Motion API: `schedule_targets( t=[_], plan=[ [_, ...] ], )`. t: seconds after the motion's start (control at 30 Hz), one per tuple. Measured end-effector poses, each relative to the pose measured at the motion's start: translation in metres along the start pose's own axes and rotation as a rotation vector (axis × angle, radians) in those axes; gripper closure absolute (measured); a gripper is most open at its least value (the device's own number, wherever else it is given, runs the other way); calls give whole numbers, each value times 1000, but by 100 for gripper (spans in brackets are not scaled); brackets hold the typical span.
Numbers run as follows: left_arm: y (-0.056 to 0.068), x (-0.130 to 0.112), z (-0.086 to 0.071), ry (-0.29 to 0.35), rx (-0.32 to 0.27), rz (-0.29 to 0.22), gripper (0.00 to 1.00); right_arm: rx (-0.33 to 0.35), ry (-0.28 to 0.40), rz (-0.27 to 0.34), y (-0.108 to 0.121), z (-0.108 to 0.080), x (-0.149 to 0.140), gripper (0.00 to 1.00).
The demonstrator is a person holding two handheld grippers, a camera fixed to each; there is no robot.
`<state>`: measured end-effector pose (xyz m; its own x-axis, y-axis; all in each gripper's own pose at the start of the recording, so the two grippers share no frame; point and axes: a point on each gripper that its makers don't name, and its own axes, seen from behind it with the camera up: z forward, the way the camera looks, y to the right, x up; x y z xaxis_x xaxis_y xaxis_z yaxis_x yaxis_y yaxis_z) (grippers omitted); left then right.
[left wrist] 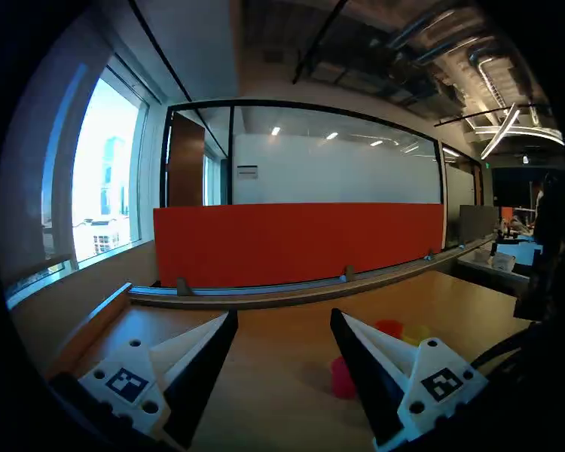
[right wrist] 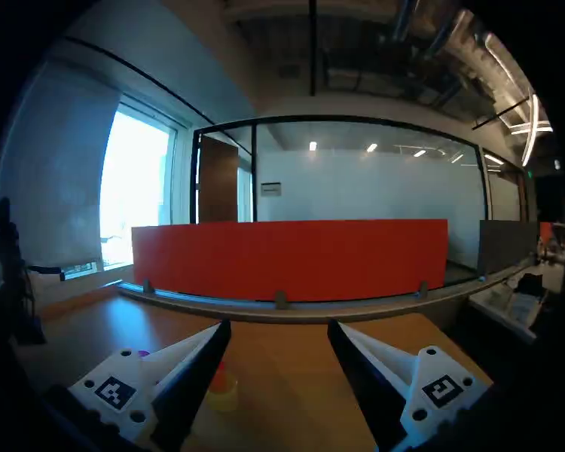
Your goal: Pour water
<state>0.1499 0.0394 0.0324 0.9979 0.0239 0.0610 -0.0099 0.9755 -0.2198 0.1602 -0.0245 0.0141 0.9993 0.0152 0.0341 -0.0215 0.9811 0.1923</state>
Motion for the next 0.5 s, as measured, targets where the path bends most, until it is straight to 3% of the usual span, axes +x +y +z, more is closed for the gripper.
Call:
schedule_targets(
  t=[0.5],
  plan=[
    [53,15,-1,13,-263,56,9,361,-16,-69,-75,-13,17,1]
  ],
)
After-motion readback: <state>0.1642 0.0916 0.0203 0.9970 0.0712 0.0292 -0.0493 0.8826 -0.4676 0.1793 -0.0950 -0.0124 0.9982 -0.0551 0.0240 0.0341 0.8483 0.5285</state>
